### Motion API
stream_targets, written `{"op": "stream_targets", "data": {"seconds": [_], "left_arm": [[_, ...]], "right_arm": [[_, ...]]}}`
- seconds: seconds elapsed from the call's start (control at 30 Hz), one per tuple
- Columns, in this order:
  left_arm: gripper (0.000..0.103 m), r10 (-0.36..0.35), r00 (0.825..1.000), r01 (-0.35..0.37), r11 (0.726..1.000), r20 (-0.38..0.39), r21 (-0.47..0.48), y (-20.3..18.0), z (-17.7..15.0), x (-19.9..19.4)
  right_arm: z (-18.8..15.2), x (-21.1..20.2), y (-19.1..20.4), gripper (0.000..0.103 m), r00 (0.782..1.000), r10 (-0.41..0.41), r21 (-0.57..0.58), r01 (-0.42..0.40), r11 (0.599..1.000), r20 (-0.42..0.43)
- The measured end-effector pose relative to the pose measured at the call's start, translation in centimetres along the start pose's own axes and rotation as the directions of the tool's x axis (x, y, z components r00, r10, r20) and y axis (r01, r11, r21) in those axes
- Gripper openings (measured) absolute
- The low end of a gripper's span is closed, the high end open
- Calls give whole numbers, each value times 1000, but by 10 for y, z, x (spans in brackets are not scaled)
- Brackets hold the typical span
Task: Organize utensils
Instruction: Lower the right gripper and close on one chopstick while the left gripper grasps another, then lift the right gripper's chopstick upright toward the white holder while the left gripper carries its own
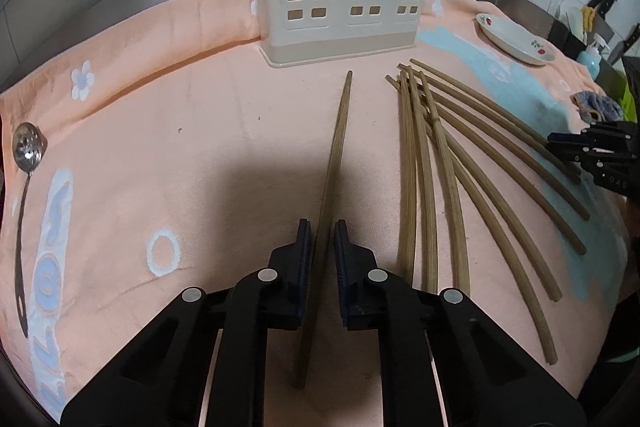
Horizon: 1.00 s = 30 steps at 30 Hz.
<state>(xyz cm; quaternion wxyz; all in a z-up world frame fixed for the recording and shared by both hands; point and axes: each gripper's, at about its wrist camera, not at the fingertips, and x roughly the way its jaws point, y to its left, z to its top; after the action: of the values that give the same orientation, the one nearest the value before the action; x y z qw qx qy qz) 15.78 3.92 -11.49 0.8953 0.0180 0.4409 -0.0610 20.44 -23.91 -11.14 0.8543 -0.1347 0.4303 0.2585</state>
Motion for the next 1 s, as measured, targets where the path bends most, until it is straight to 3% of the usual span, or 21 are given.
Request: {"op": "stream_targets", "data": {"seconds": [0.43,0.7,1.0], "left_arm": [[5,12,999,-12,1000,40,-2,-3,5,-16],[5,-9,995,11,1000,96,-17,-5,13,-42],[5,0,985,8,999,175,-45,-4,32,-70]], "right_arm": [[1,-11,4,8,999,-36,-10,36,999,35],[14,-51,9,7,988,-39,3,39,999,152],[44,-97,12,7,956,-24,29,16,999,292]]}}
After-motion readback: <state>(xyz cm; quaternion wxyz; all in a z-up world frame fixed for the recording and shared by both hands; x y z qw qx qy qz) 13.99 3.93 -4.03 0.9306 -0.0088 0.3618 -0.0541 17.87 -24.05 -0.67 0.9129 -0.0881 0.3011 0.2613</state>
